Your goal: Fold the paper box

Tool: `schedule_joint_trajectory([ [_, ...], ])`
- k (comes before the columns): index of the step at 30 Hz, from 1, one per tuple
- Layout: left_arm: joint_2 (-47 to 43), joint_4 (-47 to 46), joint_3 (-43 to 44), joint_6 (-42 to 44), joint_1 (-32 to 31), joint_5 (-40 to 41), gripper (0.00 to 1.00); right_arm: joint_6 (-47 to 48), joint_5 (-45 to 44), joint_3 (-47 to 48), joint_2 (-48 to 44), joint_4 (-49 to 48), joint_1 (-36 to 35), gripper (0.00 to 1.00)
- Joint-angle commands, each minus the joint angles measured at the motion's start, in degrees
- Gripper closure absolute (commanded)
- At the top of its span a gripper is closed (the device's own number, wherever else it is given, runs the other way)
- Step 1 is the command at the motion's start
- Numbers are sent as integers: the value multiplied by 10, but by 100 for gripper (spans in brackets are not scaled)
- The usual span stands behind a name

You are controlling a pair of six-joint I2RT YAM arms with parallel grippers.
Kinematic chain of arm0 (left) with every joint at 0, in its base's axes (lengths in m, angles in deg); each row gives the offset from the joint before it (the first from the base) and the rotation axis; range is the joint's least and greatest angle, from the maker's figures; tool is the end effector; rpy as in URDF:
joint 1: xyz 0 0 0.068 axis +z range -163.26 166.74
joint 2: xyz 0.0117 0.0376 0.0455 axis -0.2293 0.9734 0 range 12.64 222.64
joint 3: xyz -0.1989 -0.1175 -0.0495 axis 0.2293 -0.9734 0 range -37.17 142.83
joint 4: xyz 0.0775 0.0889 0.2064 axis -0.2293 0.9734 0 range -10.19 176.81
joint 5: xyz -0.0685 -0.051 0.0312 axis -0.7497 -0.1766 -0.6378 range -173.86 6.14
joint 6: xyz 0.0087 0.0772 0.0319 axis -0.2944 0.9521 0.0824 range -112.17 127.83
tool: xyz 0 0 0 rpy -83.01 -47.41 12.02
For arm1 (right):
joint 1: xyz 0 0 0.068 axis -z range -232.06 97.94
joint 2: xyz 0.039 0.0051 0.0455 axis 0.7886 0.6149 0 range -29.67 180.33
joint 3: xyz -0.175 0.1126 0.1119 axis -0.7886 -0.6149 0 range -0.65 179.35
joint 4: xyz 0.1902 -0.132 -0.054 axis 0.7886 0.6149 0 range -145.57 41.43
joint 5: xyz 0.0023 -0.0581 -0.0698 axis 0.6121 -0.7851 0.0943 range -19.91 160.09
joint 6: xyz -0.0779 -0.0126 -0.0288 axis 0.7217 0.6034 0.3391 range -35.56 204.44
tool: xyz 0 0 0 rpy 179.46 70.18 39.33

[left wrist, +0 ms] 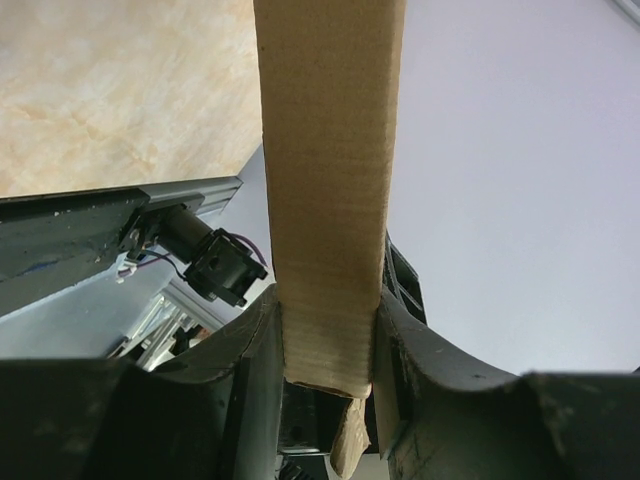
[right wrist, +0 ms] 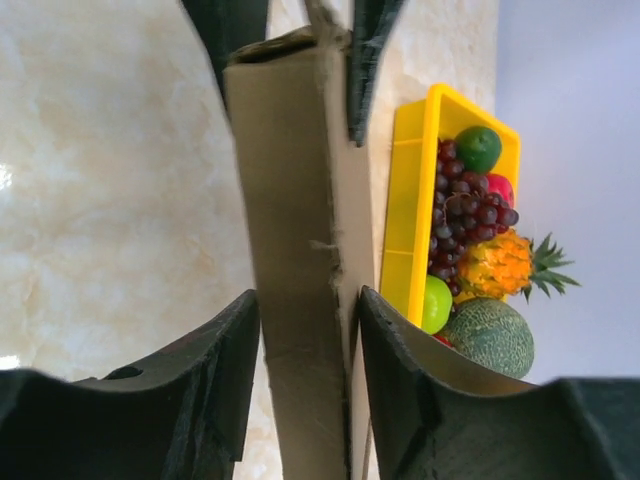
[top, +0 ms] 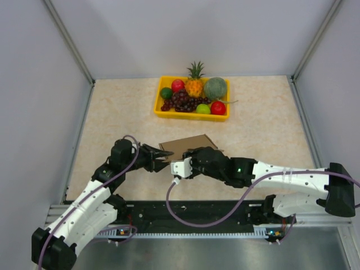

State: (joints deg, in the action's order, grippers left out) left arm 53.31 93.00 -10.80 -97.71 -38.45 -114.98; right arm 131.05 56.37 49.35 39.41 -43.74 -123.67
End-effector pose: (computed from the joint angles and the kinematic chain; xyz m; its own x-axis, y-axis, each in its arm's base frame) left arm 0.1626 -0.1185 0.2014 -0.6389 -0.6109 0.4675 -0.6112 0.0340 -0.7908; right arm 0.1083 0.2707 0.2348 0.5120 -0.6978 -0.5010 -0.7070 -0.0112 -0.7071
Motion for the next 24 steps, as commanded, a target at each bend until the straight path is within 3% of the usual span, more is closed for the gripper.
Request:
schedule_joint_trajectory([
  [1,-3,-54,19,-15,1,-18,100,9,-46,8,-10,-71,-9,62],
  [4,0,-76,5,-7,1,-15,89,10,-48,0,-18,-64,-9,75],
  [5,-1,-87,-1,2,1,-13,74,9,-49,-1,-18,-57,-9,77],
  [6,-1,-111,-6,8,1,-10,66,4,-45,-1,-18,-46,-9,79],
  [8,-5,-127,-24,34,2,-7,55,-7,-28,-3,-18,-19,-5,81],
  [9,-5,-128,-26,50,3,-6,45,-24,-8,-3,-20,-13,-3,83],
  [12,-7,-111,-20,135,15,-8,31,-46,26,-6,-22,21,6,84],
  [18,-19,-32,3,329,65,-11,25,-101,92,3,-29,91,34,82],
  [24,-11,153,161,646,95,90,25,-143,149,34,-11,168,67,82],
])
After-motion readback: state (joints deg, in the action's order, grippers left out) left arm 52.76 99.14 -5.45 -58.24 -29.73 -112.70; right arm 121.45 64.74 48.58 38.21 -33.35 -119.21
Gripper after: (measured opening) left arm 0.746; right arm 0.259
